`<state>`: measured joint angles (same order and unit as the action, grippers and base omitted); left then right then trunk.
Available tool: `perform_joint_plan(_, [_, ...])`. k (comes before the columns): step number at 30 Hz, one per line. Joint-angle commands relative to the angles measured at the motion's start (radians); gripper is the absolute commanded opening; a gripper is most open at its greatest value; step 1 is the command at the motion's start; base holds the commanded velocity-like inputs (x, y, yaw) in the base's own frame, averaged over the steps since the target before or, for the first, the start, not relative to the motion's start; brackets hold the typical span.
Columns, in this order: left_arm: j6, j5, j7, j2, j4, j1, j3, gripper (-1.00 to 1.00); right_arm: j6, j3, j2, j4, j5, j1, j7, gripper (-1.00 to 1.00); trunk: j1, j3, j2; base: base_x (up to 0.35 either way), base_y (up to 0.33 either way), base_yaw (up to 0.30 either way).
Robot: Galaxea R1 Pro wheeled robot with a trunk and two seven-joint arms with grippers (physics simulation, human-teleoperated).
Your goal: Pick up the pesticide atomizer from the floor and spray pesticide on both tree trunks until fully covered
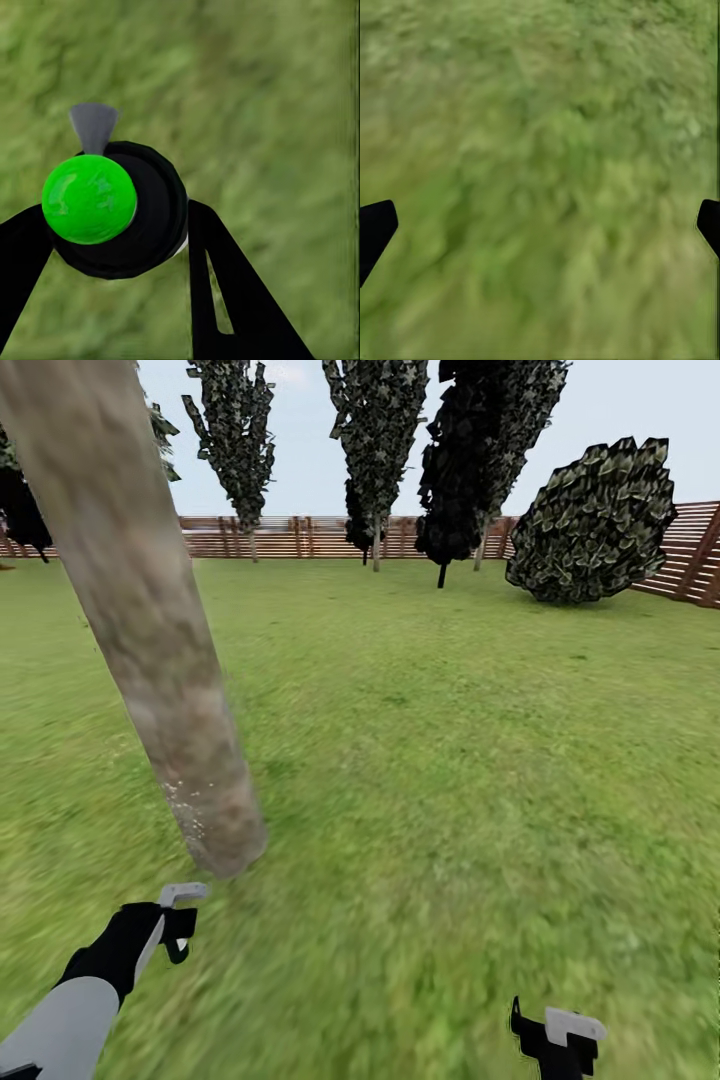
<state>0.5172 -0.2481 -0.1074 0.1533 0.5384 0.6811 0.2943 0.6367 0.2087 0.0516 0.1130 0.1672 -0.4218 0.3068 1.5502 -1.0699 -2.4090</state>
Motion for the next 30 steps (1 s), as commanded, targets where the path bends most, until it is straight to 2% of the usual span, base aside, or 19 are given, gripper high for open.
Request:
perform_joint_plan(1, [0.0,0.0,0.0,0.0,0.0,0.0,0.0,-1.0,0.0,0.0,0.0,0.0,0.0,0.0,0.0,1.0,0.0,0.0,0.0,0.187,-0.235,0.003])
perform_joint_plan(11, [0.001,0.003,0.0,-0.002,0.0,0.0,0.0,-1.0,0.0,0.0,0.001,0.0,0.0,0.0,0.0,1.0,0.0,0.0,0.0,0.203,-0.215,0.007])
perform_joint_plan(22, [0.001,0.004,0.002,-0.003,0.0,0.0,0.0,-1.0,0.0,0.0,0.001,0.0,0.0,0.0,0.0,1.0,0.0,0.0,0.0,0.058,-0.27,0.245])
perform_joint_plan(30, [0.002,0.004,0.002,-0.003,0.0,0.0,0.0,-1.0,0.0,0.0,0.0,0.0,0.0,0.0,0.0,1.0,0.0,0.0,0.0,0.165,-0.255,0.025])
